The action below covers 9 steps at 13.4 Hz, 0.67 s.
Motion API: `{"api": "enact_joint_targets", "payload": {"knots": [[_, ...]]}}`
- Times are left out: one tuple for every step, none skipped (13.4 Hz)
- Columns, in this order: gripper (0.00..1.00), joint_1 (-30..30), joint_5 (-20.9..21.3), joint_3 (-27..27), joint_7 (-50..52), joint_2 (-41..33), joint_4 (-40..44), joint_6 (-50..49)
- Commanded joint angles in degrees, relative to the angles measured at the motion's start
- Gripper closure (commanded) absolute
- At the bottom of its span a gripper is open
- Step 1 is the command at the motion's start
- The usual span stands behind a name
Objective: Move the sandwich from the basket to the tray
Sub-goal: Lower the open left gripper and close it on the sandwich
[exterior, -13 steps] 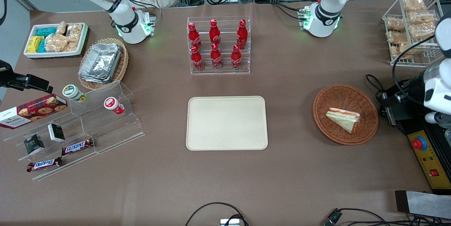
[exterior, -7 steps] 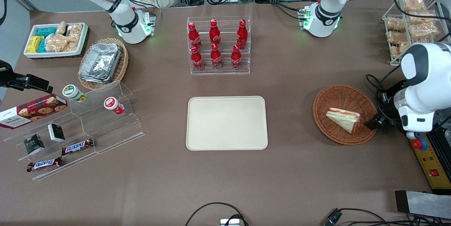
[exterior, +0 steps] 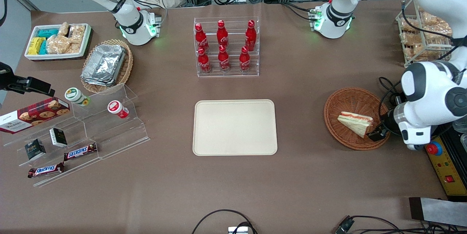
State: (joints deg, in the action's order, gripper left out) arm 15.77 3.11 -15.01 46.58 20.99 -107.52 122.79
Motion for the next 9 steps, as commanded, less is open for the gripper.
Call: {"api": "enact_joint_targets", "payload": {"knots": [[0.0,0.1,0.8,-0.2,1.1,-0.2,-4.5,4.8],[0.0,0.1,0.8,-0.2,1.1,-0.2,-5.6,5.3],[0.0,0.1,0.8,-0.2,1.1,-0.2,-6.4,5.4],[0.0,0.1,0.8,-0.2,1.1,-0.2,-7.3,5.4],[0.0,0.0,0.8,-0.1,1.1,-0.4,-8.6,5.4],[0.0,0.1,1.2,-0.1,1.1,-1.0,-9.5,5.3],[0.0,0.2,1.3,-0.2,1.5,-1.5,-9.6,5.0],[0.0,0.1,1.4,-0.1,1.6,-1.0,-9.5,5.3],[0.0,0.0,2.8,-0.2,1.7,0.7,-9.4,6.2]]}}
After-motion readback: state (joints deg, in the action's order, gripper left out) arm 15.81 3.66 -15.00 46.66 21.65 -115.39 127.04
